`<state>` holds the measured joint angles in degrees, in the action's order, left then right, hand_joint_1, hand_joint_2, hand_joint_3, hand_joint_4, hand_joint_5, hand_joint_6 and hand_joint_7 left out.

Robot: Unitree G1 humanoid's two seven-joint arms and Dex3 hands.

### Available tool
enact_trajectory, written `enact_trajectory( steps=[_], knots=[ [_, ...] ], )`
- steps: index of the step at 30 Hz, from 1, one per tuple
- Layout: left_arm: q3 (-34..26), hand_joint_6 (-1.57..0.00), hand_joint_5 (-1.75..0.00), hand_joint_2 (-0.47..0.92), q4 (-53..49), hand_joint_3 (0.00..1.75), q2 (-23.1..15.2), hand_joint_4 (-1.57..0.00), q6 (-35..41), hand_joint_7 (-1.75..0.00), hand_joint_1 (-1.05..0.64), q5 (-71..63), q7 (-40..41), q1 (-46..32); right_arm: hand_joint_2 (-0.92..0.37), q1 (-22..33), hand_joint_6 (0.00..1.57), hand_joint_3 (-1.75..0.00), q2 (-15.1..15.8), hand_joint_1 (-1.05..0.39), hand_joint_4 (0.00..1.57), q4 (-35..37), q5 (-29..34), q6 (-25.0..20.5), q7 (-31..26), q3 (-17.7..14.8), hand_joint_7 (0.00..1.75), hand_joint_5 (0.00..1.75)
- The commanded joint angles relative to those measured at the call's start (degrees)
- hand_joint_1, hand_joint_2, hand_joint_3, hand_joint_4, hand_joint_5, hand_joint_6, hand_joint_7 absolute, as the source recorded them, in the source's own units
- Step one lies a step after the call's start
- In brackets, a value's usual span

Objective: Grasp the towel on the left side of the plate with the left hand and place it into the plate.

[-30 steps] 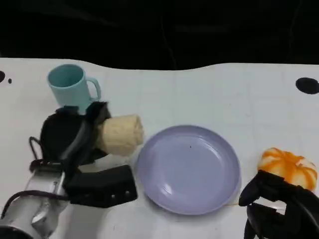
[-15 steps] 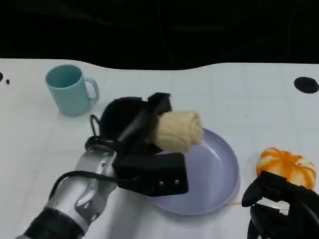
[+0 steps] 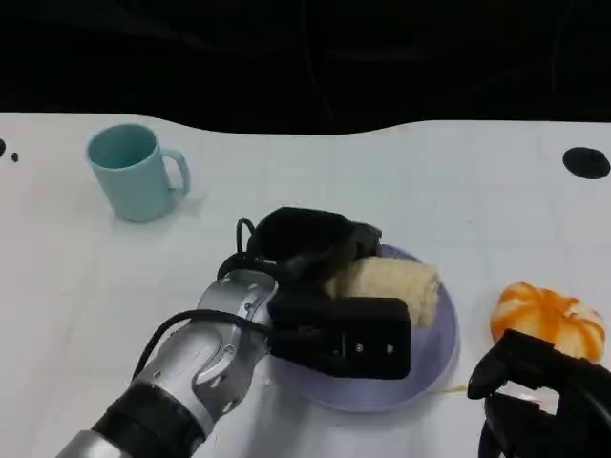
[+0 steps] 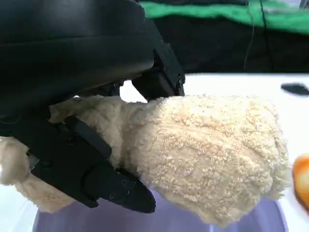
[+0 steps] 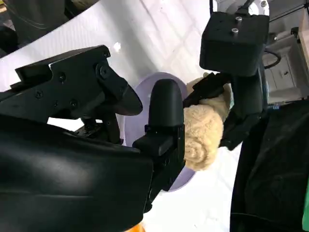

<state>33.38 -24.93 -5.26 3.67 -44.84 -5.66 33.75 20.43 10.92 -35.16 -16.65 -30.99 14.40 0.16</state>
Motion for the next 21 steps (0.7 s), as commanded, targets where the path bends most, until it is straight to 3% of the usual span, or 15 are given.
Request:
enact_trajectory(
  steps=[1, 5, 12, 16, 21],
  knots=[
    [0.7, -0.4, -0.39, 0.92, 3.2, 0.07, -2.1, -0.38, 1.2, -0.01, -0.55, -1.5, -2.7, 0.1, -0.74, 0.1, 0.47, -1.06, 0.8, -0.06, 0.65, -1.0, -0.1, -0.6, -0.2, 0.0, 1.65, 1.75],
    [1.4, -0.18, -0.21, 0.92, 5.9, 0.09, -3.7, -0.21, 1.7, 0.0, -0.8, -2.8, -4.2, -1.0, -0.75, 0.0, 0.47, -1.06, 0.9, -0.04, 0.64, -0.6, -0.2, 0.0, 0.3, -0.1, 1.64, 1.75],
    [0.5, -0.08, -0.17, 0.92, 11.7, 0.08, -6.4, -0.11, 1.6, 0.0, -1.0, -1.9, -7.5, -3.1, -0.75, -0.1, 0.47, -1.06, 1.0, -0.04, 0.64, -0.3, 0.1, 0.2, 0.3, 0.0, 1.64, 1.75],
    [-2.0, -0.09, -0.19, 0.92, 15.8, 0.1, -7.9, -0.13, 0.3, -0.01, -1.0, 1.2, -8.4, -5.3, -0.76, -0.3, 0.47, -1.05, 0.8, -0.03, 0.64, -0.2, 0.4, 0.0, 0.1, 0.3, 1.63, 1.75],
    [-8.8, -0.2, -0.3, 0.92, 22.6, 0.13, -8.0, -0.28, 0.6, -0.06, -0.72, 11.3, -11.3, -10.4, -0.76, -0.7, 0.47, -1.04, 0.7, -0.04, 0.63, 0.0, 0.5, -0.4, -0.4, 0.5, 1.63, 1.75]
  ],
)
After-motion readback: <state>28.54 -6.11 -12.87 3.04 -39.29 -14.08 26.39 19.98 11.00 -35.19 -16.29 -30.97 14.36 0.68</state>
